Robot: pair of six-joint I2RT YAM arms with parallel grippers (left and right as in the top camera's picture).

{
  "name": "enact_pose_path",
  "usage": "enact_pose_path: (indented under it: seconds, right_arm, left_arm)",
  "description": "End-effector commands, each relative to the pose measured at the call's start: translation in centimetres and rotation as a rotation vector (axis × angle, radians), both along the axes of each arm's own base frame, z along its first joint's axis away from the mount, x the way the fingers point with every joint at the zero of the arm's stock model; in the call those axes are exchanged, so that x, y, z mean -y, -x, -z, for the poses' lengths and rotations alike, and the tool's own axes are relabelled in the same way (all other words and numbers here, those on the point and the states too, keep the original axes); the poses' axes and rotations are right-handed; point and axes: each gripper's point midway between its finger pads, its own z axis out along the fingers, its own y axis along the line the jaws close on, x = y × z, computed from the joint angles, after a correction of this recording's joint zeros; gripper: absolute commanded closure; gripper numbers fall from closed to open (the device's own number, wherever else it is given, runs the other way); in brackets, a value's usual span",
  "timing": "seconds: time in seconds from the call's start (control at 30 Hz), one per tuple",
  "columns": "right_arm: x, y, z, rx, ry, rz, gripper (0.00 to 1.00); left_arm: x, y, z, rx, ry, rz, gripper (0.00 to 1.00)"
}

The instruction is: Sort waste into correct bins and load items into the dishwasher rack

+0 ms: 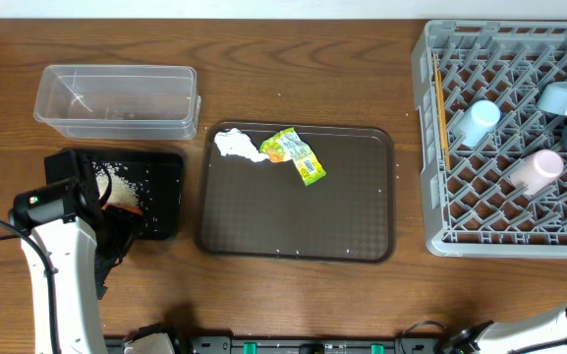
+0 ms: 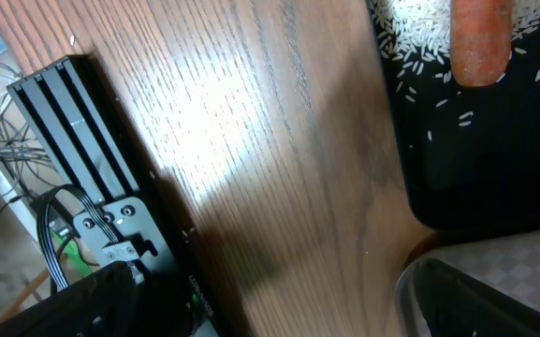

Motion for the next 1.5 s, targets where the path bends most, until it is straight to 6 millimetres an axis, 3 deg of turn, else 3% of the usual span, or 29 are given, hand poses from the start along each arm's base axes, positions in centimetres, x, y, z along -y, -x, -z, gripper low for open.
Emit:
enact_pose_path:
  seconds: [0.0,0.17,0.27,0.33,0.43,0.5,0.6,0.73,1.0,1.2,1.37,1.47]
  right_arm:
    - [0.6,-0.5,1.9,-0.042,-0.024,0.027,0.89]
    - [0.8,-0.2,2.1,-0.053,-0.04,0.033,0.9]
    - [1.0,0.1,1.6,-0.046,-0.037,0.039,0.75]
    - [1.4,0.5,1.2,-0.046,-0.033,0.055,0.55]
    - [2.2,1.3,1.4,-0.093,-0.054,0.116,0.55]
    - [2.8,2.2,1.9,-0.141,-0.047,0.17,0.61]
    - [3.6,4.0,4.1,-0.285,0.014,0.279,0.64]
    - [4.4,6.4,6.6,-0.484,0.107,0.397,0.51]
    - [4.9,7.8,6.0,-0.591,0.096,0.483,0.48]
    - [4.9,8.1,3.2,-0.612,0.12,0.491,0.44]
    - [4.3,8.3,-1.4,-0.592,0.128,0.489,0.4]
    - [2.8,8.1,-4.0,-0.57,0.14,0.466,0.34]
  left_arm:
    - [-0.5,0.1,-0.3,-0.005,-0.024,-0.022,0.02]
    - [-0.5,0.1,-0.3,-0.005,-0.023,-0.022,0.02]
    - [-0.5,0.1,-0.3,-0.005,-0.023,-0.022,0.02]
    - [-0.5,0.1,-0.3,-0.005,-0.023,-0.022,0.02]
    - [-0.5,0.1,-0.3,-0.005,-0.024,-0.022,0.02]
    - [-0.5,0.1,-0.3,-0.005,-0.024,-0.022,0.02]
    - [-0.5,0.1,-0.3,-0.005,-0.023,-0.022,0.02]
    - [-0.5,0.1,-0.3,-0.005,-0.023,-0.022,0.02]
    - [-0.5,0.1,-0.3,-0.005,-0.023,-0.022,0.02]
    - [-0.5,0.1,-0.3,-0.005,-0.024,-0.022,0.02]
    - [-0.5,0.1,-0.3,-0.005,-0.024,-0.022,0.02]
    - [-0.5,0.1,-0.3,-0.005,-0.024,-0.022,0.02]
